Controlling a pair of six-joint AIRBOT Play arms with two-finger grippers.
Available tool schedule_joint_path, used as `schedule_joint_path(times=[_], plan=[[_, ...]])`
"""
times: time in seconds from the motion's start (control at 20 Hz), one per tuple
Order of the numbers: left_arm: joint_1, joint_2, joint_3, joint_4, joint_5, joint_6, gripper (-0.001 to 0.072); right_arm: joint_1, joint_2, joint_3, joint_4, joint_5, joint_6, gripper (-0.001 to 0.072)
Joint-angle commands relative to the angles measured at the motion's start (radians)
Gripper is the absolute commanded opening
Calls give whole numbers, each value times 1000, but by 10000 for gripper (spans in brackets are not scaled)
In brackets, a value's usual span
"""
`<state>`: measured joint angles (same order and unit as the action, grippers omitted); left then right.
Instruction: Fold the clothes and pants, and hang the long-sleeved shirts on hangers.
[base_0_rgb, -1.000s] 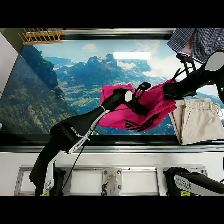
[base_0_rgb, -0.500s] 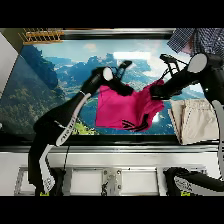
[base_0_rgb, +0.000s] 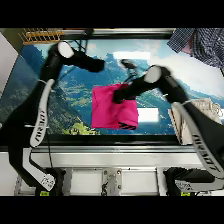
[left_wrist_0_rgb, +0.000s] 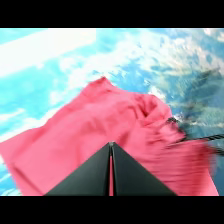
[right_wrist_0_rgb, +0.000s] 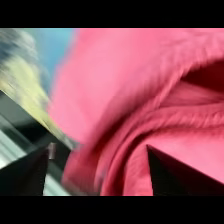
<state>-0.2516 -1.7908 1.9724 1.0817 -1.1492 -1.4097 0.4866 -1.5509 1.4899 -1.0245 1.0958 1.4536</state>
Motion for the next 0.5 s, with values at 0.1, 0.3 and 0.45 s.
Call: schedule_joint_path(times=[0.1, 0.3, 0.45], plan=[[144, 108, 0, 2, -33, -4, 4, 174, -100, 0, 197, -369, -117, 656], [168, 231, -196, 1, 32, -3, 3, 44, 26, -129, 66, -303, -95, 655], [139, 342, -443, 0, 92, -3, 4, -154, 161, -377, -39, -286, 6, 656]])
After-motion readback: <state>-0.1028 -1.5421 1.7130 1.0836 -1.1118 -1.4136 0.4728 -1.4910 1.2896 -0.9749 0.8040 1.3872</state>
